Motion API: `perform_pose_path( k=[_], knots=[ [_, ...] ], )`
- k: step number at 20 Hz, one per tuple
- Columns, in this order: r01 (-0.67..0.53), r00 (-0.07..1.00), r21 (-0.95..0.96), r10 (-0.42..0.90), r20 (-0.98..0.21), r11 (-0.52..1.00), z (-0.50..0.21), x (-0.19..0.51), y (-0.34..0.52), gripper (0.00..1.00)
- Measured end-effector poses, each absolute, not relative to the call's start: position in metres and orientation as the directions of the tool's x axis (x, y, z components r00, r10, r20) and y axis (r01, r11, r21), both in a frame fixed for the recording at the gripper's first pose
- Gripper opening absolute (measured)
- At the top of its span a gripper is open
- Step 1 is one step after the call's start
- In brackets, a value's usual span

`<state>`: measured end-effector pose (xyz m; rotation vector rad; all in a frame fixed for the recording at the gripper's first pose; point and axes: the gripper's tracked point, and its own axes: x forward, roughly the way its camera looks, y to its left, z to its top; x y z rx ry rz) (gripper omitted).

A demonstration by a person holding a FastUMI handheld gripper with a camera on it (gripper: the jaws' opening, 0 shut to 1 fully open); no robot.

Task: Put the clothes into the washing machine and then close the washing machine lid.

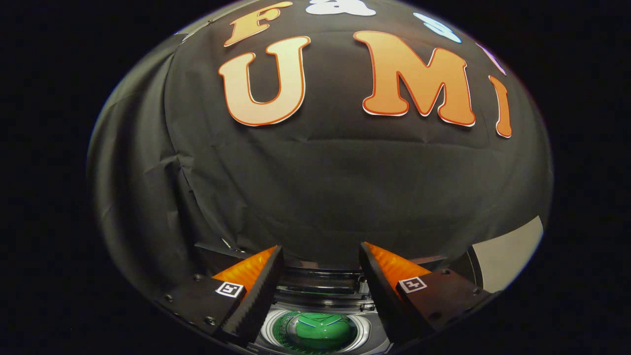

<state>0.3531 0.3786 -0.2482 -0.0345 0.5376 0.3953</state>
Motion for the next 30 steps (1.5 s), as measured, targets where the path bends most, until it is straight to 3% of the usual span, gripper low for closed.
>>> perform_pose_path(
  k=[10,30],
  knots=[
    [-0.345,0.799,0.081,0.337,-0.498,0.935,-0.266,0.361,0.374,1.0],
    [-0.324,0.858,0.047,0.314,-0.406,0.945,-0.266,0.282,0.355,1.0]
  ],
)
